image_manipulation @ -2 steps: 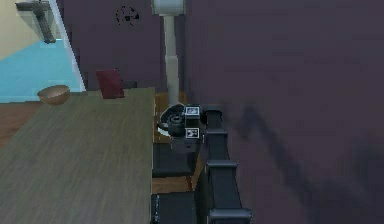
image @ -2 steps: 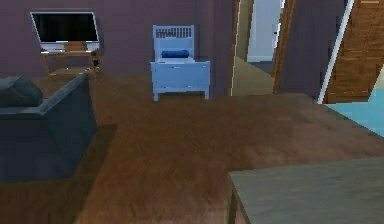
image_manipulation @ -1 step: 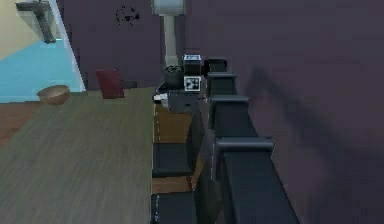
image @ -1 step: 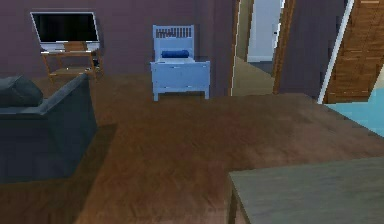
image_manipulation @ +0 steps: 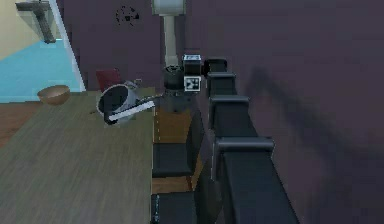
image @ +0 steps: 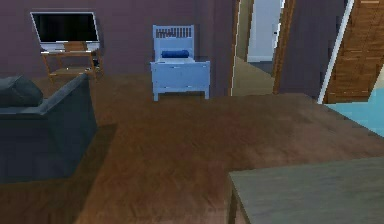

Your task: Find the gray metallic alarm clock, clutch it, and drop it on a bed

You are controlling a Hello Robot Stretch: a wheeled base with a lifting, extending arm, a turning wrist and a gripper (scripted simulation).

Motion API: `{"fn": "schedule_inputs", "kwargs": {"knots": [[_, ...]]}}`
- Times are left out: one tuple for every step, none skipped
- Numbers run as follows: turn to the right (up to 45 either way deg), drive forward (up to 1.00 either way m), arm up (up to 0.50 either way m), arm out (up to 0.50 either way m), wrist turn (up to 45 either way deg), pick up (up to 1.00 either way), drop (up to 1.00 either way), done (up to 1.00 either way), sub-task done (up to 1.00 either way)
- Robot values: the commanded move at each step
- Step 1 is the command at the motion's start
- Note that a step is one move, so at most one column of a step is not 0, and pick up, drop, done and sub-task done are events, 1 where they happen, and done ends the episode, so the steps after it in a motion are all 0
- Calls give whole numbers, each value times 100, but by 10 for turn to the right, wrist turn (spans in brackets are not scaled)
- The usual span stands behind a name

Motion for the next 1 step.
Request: {"fn": "schedule_inputs", "kwargs": {"knots": [[0,0,0,0,-450,0,0,0,0]]}}
